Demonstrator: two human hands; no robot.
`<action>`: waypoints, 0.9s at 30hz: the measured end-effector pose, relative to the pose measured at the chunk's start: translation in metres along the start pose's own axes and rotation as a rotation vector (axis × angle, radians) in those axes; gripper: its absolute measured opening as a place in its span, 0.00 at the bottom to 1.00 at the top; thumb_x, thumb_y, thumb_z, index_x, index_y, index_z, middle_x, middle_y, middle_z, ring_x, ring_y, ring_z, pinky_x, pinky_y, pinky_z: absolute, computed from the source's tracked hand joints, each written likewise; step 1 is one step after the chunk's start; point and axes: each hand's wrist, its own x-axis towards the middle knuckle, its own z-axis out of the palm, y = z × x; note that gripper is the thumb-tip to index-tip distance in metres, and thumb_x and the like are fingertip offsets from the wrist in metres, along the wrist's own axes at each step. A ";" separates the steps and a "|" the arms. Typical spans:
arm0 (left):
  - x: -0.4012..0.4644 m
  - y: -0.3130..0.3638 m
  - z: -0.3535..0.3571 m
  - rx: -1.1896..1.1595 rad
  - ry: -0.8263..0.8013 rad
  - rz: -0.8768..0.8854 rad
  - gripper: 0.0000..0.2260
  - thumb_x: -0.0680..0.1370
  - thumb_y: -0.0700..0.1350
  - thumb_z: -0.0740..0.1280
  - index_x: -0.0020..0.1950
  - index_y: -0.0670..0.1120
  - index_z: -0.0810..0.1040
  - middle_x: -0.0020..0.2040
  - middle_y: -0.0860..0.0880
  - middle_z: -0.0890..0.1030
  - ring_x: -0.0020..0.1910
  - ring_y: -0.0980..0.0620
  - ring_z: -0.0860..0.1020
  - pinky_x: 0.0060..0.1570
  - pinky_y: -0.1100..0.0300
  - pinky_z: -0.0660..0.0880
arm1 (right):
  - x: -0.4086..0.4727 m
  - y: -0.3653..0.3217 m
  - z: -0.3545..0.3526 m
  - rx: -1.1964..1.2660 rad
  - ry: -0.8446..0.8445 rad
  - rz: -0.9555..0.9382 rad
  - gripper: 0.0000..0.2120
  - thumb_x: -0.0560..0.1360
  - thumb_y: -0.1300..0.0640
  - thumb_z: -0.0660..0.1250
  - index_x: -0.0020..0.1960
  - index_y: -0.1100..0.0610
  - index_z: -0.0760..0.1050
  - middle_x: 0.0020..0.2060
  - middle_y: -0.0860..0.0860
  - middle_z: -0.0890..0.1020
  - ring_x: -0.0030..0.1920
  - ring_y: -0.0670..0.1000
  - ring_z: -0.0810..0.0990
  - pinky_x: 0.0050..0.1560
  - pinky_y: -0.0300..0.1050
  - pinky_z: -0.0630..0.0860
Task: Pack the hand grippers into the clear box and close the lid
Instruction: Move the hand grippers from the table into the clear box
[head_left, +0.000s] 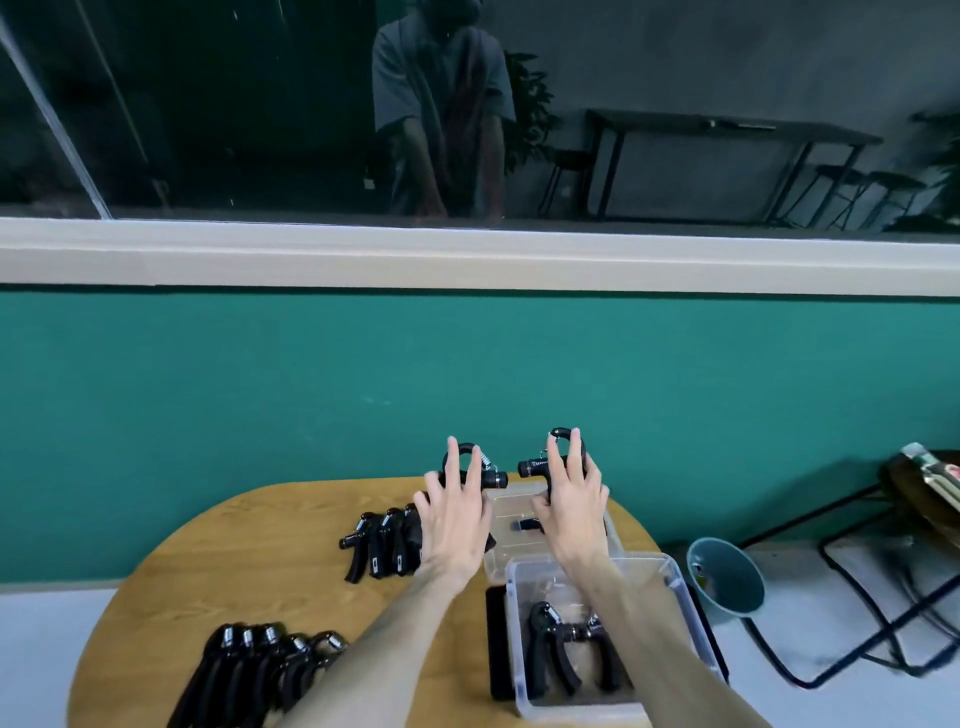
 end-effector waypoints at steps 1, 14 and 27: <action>-0.002 0.007 0.001 -0.010 -0.008 0.003 0.29 0.84 0.50 0.56 0.82 0.51 0.47 0.83 0.43 0.43 0.59 0.43 0.67 0.55 0.49 0.66 | -0.001 0.006 -0.002 0.000 -0.005 -0.003 0.39 0.71 0.64 0.69 0.78 0.55 0.59 0.80 0.58 0.53 0.70 0.66 0.65 0.60 0.66 0.70; -0.007 0.068 0.035 -0.030 -0.062 0.112 0.29 0.84 0.51 0.56 0.82 0.51 0.47 0.83 0.44 0.43 0.61 0.43 0.66 0.58 0.47 0.66 | -0.019 0.062 -0.020 -0.031 -0.004 0.098 0.38 0.72 0.62 0.67 0.79 0.53 0.57 0.80 0.55 0.52 0.70 0.63 0.63 0.59 0.63 0.69; -0.022 0.135 0.104 -0.035 -0.159 0.037 0.30 0.83 0.50 0.58 0.82 0.52 0.49 0.83 0.44 0.44 0.59 0.43 0.67 0.56 0.49 0.66 | -0.024 0.163 0.008 0.004 -0.146 0.098 0.39 0.71 0.62 0.68 0.79 0.54 0.57 0.80 0.55 0.53 0.69 0.66 0.65 0.58 0.65 0.71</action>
